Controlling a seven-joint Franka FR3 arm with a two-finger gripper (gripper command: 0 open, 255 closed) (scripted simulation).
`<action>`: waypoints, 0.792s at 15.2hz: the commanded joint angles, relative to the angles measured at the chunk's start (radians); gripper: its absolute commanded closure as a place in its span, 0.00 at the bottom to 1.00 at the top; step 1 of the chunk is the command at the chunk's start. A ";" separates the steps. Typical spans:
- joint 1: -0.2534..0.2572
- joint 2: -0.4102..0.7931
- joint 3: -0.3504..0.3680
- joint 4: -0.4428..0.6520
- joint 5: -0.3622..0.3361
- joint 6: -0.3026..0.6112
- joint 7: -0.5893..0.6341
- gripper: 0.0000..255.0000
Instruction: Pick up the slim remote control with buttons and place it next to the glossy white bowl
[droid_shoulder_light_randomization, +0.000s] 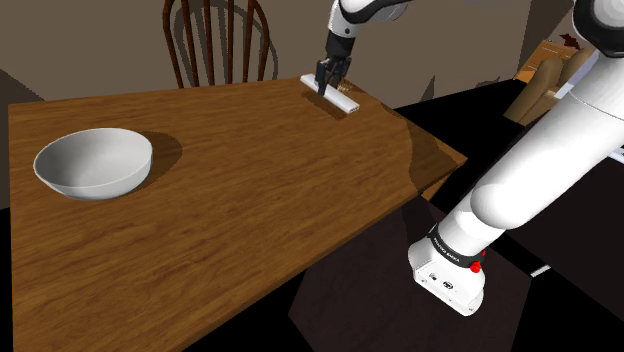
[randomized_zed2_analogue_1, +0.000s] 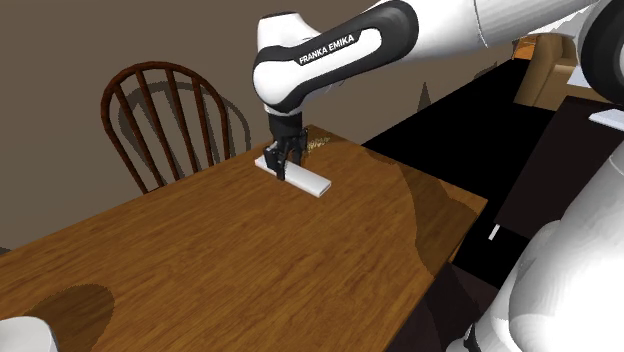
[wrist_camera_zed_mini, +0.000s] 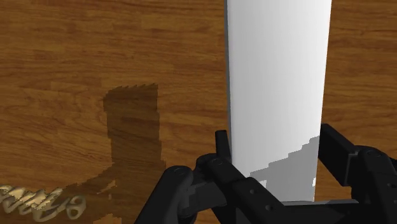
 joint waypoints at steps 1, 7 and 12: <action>0.001 -0.009 0.001 0.019 0.001 -0.028 0.001 1.00; 0.047 -0.008 0.051 0.037 0.002 -0.046 0.097 1.00; 0.105 0.020 0.113 0.070 -0.002 -0.055 0.218 1.00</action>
